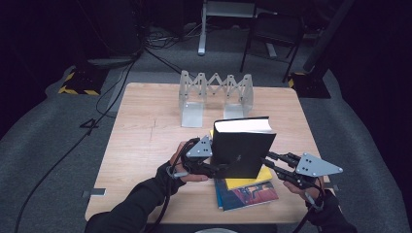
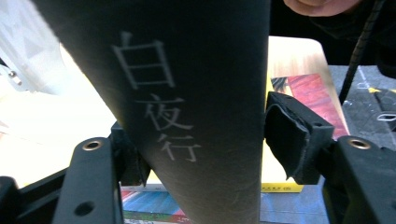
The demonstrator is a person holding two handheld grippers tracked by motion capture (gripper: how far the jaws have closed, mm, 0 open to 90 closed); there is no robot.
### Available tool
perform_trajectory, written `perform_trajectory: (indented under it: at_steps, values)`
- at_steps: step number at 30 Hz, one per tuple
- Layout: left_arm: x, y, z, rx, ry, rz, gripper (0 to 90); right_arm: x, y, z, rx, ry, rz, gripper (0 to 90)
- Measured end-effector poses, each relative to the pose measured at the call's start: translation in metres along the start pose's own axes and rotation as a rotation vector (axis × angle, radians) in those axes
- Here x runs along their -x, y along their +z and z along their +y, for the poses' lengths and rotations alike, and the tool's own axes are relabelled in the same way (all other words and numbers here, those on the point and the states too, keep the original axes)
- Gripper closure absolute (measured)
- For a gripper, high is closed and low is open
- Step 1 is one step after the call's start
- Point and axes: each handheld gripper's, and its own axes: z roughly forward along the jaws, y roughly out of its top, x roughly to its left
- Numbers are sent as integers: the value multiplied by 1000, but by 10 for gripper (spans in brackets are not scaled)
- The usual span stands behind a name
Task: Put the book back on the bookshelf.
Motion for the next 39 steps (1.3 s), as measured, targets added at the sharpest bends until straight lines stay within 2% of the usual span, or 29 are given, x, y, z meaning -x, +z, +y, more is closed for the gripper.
perform_trajectory:
  at_steps: [2,6,8,11,13,19,22,24,30,36,39]
  values:
    - [0,-1,0,3,1,-8,403,2,-2,-2,-5,6,-13,700]
    - [1,-2,1,-4,30,-24,442,9,-2,-9,-29,65,-41,481]
    - [3,-3,1,-2,34,-32,455,8,3,-10,-48,71,-37,417]
    - [4,-3,2,-2,50,-40,471,4,10,-10,-62,62,-32,388]
    - [4,-3,2,3,55,-43,480,3,15,-12,-76,73,-16,354]
    - [5,-3,2,8,56,-56,494,1,23,-17,-106,94,2,298]
    - [6,-2,3,11,58,-53,493,-1,27,-18,-113,104,12,309]
    - [6,-2,4,22,58,-46,488,-5,31,-18,-124,84,-1,288]
    - [5,-2,7,46,51,-46,479,-7,31,-18,-120,86,-14,293]
    - [6,2,17,88,37,-49,473,-8,31,-18,-121,82,-17,296]
    - [6,3,22,104,44,-46,472,-8,32,-18,-121,83,-17,296]
